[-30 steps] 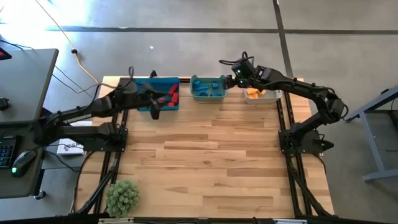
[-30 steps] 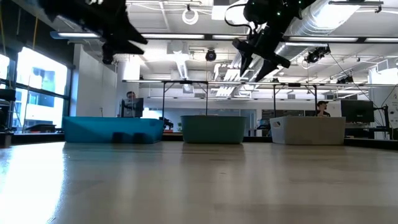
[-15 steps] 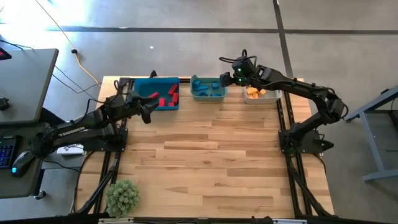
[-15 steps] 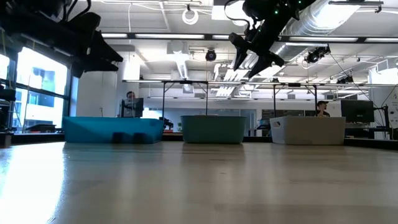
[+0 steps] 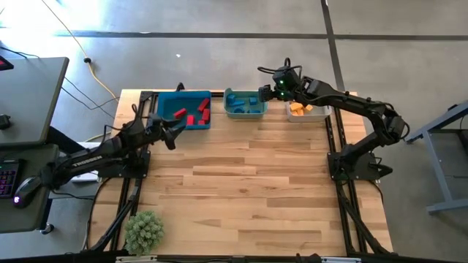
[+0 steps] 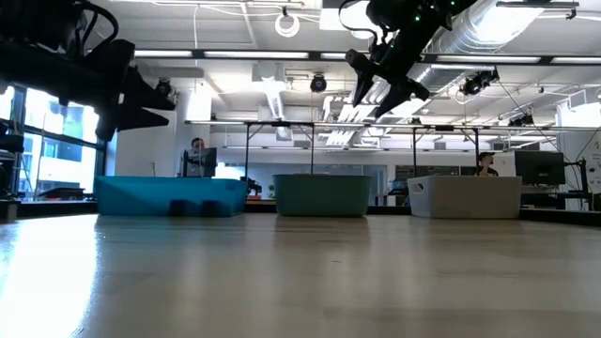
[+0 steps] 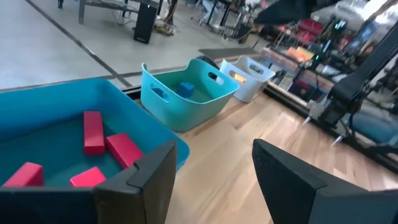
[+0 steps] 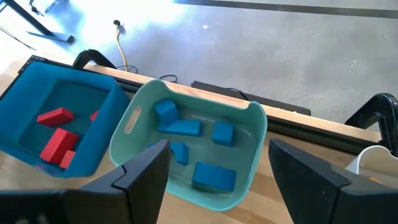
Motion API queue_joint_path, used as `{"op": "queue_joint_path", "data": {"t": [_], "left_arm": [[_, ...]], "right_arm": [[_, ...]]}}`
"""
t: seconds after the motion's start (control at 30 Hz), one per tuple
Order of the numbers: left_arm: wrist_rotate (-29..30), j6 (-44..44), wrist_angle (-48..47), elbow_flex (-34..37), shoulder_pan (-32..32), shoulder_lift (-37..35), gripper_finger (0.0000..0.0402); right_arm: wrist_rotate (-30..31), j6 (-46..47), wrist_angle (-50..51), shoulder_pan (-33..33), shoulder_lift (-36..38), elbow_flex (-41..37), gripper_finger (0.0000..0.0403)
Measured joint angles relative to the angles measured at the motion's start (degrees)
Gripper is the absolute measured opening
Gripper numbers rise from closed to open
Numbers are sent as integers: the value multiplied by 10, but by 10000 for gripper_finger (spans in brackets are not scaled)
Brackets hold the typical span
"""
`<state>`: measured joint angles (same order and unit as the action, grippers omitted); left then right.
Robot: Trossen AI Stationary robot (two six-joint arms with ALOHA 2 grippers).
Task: Sort & place blocks by color
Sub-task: Return to Home Position
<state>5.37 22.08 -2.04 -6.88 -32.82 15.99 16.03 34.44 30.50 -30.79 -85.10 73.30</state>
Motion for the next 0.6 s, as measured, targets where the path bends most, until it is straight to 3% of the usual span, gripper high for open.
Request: {"op": "queue_joint_path", "data": {"t": [0.33,0.6], "left_arm": [[-2,18,38,58,0,-42,200],[-17,9,32,61,0,-44,200]], "right_arm": [[-2,-30,0,0,0,0,259],[0,-79,2,19,15,5,259]]}}
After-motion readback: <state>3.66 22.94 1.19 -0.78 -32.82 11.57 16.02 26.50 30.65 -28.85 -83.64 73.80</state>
